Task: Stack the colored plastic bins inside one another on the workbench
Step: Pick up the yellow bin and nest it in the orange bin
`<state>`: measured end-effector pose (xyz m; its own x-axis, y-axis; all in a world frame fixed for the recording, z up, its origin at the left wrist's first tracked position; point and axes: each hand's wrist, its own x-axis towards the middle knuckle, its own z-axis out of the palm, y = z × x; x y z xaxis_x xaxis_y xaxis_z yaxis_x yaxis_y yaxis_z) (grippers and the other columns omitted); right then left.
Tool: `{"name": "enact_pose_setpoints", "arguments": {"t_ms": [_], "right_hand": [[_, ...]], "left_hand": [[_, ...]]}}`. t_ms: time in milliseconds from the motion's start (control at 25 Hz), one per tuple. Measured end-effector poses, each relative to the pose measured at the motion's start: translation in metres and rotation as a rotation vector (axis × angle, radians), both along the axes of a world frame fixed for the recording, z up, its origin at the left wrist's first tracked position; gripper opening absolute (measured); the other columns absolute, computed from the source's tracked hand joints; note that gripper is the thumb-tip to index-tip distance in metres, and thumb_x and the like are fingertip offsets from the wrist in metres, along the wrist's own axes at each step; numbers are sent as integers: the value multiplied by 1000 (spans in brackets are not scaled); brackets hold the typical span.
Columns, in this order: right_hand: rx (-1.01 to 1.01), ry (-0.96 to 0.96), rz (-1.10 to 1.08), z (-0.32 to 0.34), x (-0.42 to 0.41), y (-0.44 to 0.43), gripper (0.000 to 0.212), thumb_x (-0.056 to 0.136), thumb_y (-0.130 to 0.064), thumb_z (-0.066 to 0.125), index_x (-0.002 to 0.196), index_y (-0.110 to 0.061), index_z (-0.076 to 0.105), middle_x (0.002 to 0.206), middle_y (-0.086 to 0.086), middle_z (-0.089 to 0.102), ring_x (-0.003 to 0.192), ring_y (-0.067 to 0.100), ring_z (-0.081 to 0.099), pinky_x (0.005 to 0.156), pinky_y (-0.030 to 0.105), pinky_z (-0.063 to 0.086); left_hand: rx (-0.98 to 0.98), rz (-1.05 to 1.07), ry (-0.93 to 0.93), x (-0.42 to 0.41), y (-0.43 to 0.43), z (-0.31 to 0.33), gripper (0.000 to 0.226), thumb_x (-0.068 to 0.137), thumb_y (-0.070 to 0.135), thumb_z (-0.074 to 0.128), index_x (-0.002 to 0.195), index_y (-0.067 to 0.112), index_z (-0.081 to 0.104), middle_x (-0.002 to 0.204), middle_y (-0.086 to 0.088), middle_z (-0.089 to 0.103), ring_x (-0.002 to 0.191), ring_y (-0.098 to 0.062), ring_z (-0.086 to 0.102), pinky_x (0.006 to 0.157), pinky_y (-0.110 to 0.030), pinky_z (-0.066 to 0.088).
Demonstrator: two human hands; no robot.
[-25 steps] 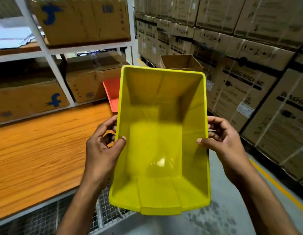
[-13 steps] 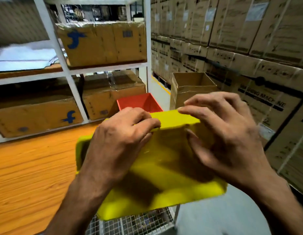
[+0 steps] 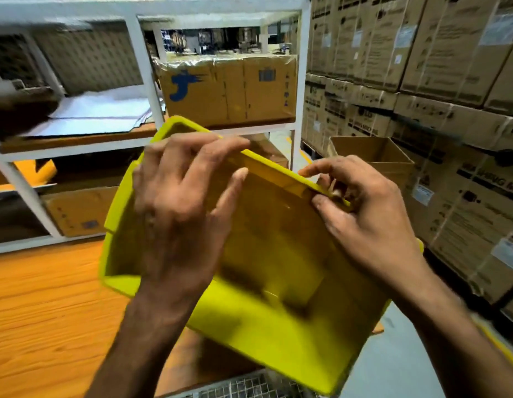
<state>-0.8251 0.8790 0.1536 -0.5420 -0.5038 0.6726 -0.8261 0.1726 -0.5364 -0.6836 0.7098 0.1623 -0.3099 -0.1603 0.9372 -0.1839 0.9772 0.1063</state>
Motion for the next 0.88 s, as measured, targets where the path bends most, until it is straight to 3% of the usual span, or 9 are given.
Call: {"name": "enact_pose_setpoints", "arguments": {"t_ms": [80, 200, 280, 400, 480, 520, 600, 800, 880], "right_hand": [[-99, -119, -1, 6, -11, -11, 41, 89, -11, 71, 114, -43, 68, 110, -11, 66, 98, 6, 62, 83, 38, 56], [-310, -346, 84, 14, -35, -29, 35, 93, -10, 70, 108, -42, 71, 110, 3, 70, 95, 12, 67, 82, 45, 60], [-403, -456, 139, 12, -52, -45, 30, 95, -13, 69, 106, -41, 69, 110, 4, 72, 101, 22, 70, 84, 53, 61], [-488, -577, 176, -1, -74, -70, 29, 97, -11, 67, 109, -37, 66, 114, 3, 73, 109, 29, 70, 95, 55, 58], [-525, -652, 181, -10, -89, -85, 29, 98, -8, 65, 120, -27, 65, 116, 6, 73, 103, 19, 70, 97, 43, 58], [-526, -686, 190, -14, -96, -90, 30, 99, -6, 64, 126, -20, 63, 114, 7, 72, 98, 16, 68, 94, 40, 57], [-519, -761, 210, -24, -109, -99, 33, 100, -3, 61, 131, -10, 58, 110, 11, 71, 95, 17, 64, 95, 47, 55], [-500, -841, 250, -48, -135, -108, 28, 99, -6, 63, 118, -26, 62, 118, 13, 71, 114, 36, 67, 102, 64, 50], [-512, -857, 267, -53, -148, -108, 30, 97, -7, 67, 117, -29, 64, 123, 19, 70, 120, 43, 64, 102, 67, 49]], "left_hand": [[78, 49, 109, 8, -8, -6, 20, 99, 22, 70, 118, 16, 71, 113, -10, 69, 108, -35, 62, 101, -38, 40], [185, 94, 212, 1, -21, -16, 17, 98, 18, 69, 113, 10, 71, 110, -14, 66, 107, -34, 61, 97, -48, 46], [284, 114, 279, -11, -29, -20, 26, 95, 16, 72, 119, 7, 68, 119, -19, 59, 113, -27, 56, 96, -48, 47], [461, 85, 300, -31, -42, -27, 50, 88, 13, 76, 134, 9, 57, 133, -15, 46, 112, 0, 48, 98, -29, 49], [626, 30, 275, -44, -53, -31, 56, 89, 17, 76, 139, 16, 52, 134, -1, 46, 108, 11, 49, 86, -18, 50], [707, -5, 252, -50, -57, -33, 54, 91, 18, 75, 140, 20, 52, 132, 4, 49, 109, 10, 52, 84, -17, 52], [794, -42, 209, -61, -66, -39, 46, 93, 19, 72, 137, 24, 56, 126, 7, 60, 111, -4, 61, 90, -27, 56], [906, -118, 132, -83, -89, -46, 41, 92, 31, 70, 132, 28, 64, 122, 1, 68, 107, -14, 67, 92, -43, 59], [938, -163, 128, -87, -91, -46, 36, 93, 26, 71, 128, 28, 65, 116, 3, 72, 104, -18, 69, 92, -49, 59]]}}
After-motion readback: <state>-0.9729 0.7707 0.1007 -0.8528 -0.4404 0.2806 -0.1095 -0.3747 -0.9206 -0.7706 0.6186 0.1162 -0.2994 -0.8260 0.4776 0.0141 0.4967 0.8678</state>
